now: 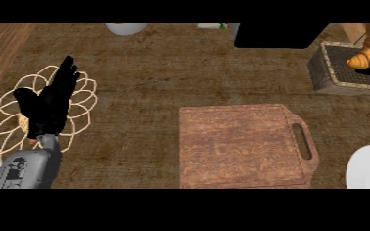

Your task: Pick the croissant from the cutting board and place it in the basket

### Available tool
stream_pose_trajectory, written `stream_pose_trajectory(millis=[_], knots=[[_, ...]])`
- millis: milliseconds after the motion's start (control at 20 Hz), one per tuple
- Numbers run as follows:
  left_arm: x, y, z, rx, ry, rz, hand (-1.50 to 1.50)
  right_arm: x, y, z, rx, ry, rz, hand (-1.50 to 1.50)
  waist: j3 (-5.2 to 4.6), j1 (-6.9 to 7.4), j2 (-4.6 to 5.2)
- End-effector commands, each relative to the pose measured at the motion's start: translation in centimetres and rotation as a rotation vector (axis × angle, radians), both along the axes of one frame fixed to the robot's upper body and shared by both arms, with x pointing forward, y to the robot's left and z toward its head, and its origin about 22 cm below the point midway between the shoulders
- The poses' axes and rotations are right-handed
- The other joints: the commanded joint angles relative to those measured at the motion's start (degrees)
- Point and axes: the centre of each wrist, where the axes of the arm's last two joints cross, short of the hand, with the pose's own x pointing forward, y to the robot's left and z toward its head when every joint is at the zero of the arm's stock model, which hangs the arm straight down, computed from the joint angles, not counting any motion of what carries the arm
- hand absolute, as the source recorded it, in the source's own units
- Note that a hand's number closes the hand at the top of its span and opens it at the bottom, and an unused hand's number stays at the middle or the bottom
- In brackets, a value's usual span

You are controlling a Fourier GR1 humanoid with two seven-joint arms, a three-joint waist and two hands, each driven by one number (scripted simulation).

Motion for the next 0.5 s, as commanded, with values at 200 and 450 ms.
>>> stream_pose_trajectory(millis=[200, 450], knots=[[0.1, -1.0, 0.2, 0.010, -0.001, 0.010, 0.00, 4.1, -2.9, -2.0, 0.012, 0.056, -0.006, 1.50, 0.01, -0.32, -0.09], [0.4, -1.0, 0.8, 0.007, -0.001, -0.006, 0.00, 4.7, -6.5, -2.0, 0.095, 0.076, 0.015, 1.50, 0.03, -0.47, -0.06]])
